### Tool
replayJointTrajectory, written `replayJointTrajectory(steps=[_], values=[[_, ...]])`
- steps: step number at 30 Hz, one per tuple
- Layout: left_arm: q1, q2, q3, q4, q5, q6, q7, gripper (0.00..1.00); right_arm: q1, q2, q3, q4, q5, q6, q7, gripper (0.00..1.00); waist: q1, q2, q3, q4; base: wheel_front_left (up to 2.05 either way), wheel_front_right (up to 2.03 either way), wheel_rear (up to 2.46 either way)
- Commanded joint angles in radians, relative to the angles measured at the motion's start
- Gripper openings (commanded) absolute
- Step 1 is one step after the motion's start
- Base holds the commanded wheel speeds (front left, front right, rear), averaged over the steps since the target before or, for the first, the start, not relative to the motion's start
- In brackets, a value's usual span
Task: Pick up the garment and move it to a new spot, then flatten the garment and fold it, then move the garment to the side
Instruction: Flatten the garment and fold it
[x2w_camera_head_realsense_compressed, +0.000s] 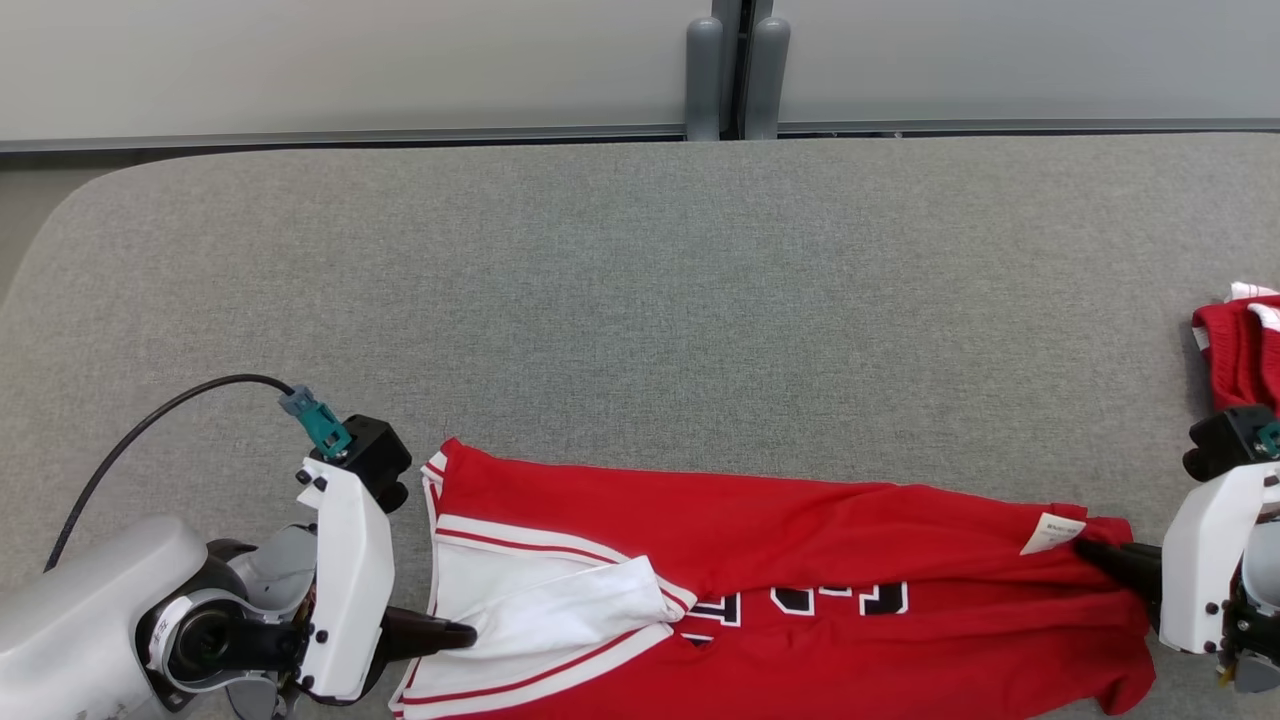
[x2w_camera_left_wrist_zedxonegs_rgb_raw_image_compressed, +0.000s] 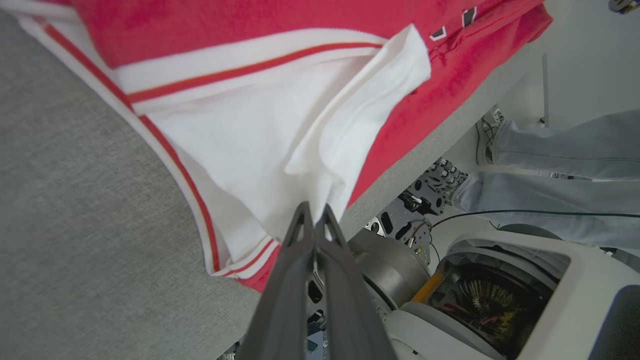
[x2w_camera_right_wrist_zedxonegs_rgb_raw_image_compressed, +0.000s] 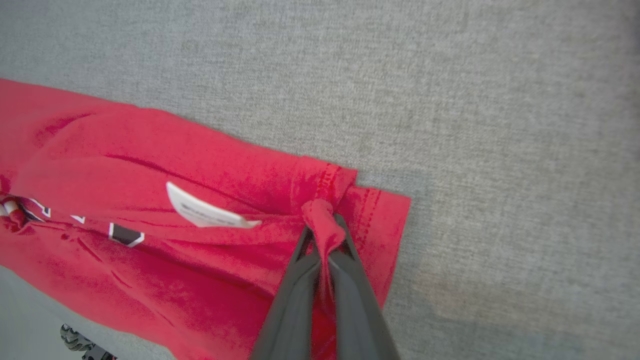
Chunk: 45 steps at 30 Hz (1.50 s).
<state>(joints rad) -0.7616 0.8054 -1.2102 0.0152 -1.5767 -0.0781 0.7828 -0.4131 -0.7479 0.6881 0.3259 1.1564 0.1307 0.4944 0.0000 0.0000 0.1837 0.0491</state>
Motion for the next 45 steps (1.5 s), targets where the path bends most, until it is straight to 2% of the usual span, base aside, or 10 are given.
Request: replayJointTrajectory(steps=[1, 2, 3, 4, 5, 14, 20, 31, 40, 45], values=[[0.016, -0.004, -0.004, 0.012, -0.005, -0.002, 0.006, 0.16, -0.002, 0.006, -0.001, 0.01, -0.008, 0.0, 0.01, 1.0, 0.0, 0.0, 0.001, -0.001, 0.0, 0.0, 0.0], [0.016, -0.004, -0.004, 0.012, -0.005, -0.002, 0.006, 0.16, -0.002, 0.006, -0.001, 0.01, -0.008, 0.0, 0.01, 1.0, 0.0, 0.0, 0.001, -0.001, 0.0, 0.0, 0.0], [0.02, -0.005, -0.007, 0.016, -0.005, -0.003, 0.009, 0.33, -0.002, 0.009, 0.001, 0.013, -0.011, 0.0, 0.014, 1.0, 0.0, 0.0, 0.0, -0.002, 0.0, 0.0, 0.0], [0.021, -0.007, -0.009, 0.02, -0.003, -0.005, 0.012, 0.92, -0.001, 0.012, 0.002, 0.014, -0.015, 0.0, 0.017, 1.0, 0.0, 0.0, 0.0, -0.002, 0.0, 0.0, 0.0], [0.02, -0.01, -0.01, 0.024, -0.002, -0.007, 0.013, 1.0, -0.001, 0.016, 0.003, 0.015, -0.016, 0.0, 0.018, 1.0, 0.0, 0.0, -0.002, -0.003, 0.0, 0.0, 0.0], [0.006, 0.011, 0.033, 0.029, -0.001, -0.021, -0.039, 1.0, 0.019, 0.015, -0.062, -0.032, 0.0, 0.0, -0.073, 1.0, 0.0, 0.0, -0.053, 0.0, 0.0, 0.0, 0.0], [0.005, 0.058, 0.111, -0.013, 0.083, -0.015, -0.227, 1.0, 0.059, 0.01, -0.138, -0.118, -0.014, 0.0, -0.239, 1.0, 0.0, 0.0, -0.105, 0.002, 0.0, 0.0, 0.0], [0.184, 0.113, 0.252, -0.101, 0.289, 0.223, -0.8, 1.0, 0.155, 0.111, -0.299, -0.128, -0.235, 0.0, -0.66, 1.0, 0.0, 0.0, -0.167, 0.012, 0.0, 0.0, 0.0], [0.44, -0.004, 0.467, -0.149, 0.416, 0.418, -1.048, 1.0, 0.312, 0.295, -0.495, -0.077, -0.36, 0.0, -0.744, 1.0, 0.0, 0.0, -0.185, 0.029, 0.0, 0.0, 0.0], [0.67, -0.192, 0.742, -0.187, 0.623, 0.413, -1.048, 1.0, 0.395, 0.352, -0.54, -0.078, -0.411, 0.0, -0.729, 1.0, 0.0, 0.0, -0.185, 0.026, 0.0, 0.0, 0.0]])
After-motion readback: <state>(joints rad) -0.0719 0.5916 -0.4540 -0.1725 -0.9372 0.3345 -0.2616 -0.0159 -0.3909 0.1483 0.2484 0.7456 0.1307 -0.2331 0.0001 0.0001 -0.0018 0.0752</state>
